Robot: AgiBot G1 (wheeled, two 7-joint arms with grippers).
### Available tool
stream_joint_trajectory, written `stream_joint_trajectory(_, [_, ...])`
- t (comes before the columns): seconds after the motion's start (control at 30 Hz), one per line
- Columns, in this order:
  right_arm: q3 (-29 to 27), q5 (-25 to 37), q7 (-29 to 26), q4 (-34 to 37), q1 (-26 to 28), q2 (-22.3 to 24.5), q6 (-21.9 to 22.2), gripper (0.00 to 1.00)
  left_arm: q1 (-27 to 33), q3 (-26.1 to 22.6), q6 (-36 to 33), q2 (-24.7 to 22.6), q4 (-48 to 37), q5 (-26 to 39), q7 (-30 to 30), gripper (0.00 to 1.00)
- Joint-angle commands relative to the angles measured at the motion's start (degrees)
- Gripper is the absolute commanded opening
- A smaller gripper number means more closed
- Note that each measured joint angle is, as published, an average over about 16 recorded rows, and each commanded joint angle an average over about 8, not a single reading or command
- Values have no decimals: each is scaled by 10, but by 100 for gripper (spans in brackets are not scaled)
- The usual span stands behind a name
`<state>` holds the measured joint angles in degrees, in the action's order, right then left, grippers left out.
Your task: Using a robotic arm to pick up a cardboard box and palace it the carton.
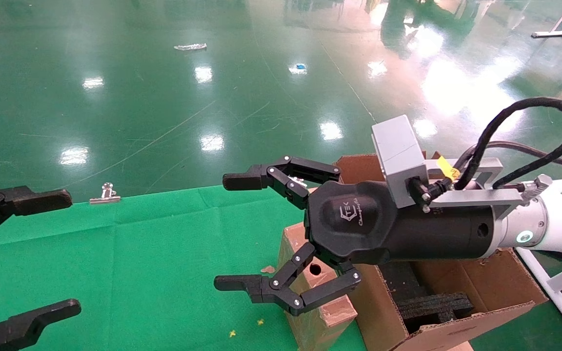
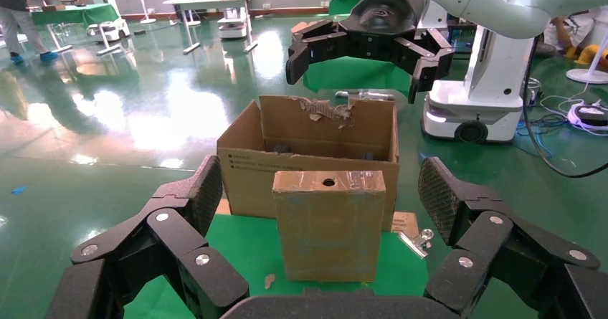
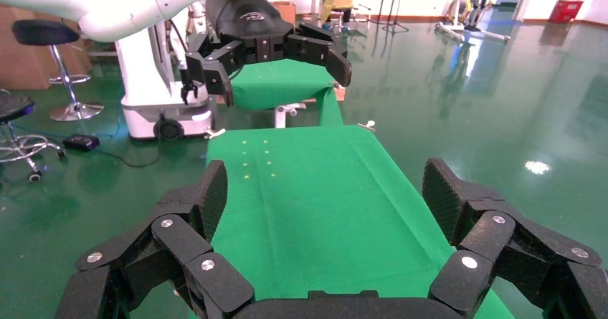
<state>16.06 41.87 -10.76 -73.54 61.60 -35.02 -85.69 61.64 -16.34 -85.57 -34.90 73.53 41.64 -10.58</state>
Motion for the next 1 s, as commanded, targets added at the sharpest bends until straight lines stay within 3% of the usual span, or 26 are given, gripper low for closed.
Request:
stream_joint_trajectory(0.03, [0,0,0,0,0,0,0,100,0,0,0,0,0,0,0,100])
stream_joint_trajectory(0.7, [9,14,-3,-15,3,-2,0,100,-1,3,-1,-1,0,2,-2,100])
stream_joint_trajectory(0.83, [28,53,-11,-30,22,-2,-6,100,0,3,-1,-1,0,2,-1,100])
stream_joint_trajectory(1.0, [82,154,-36,-42,83,-15,-22,100,0,3,-1,-1,0,2,-1,100])
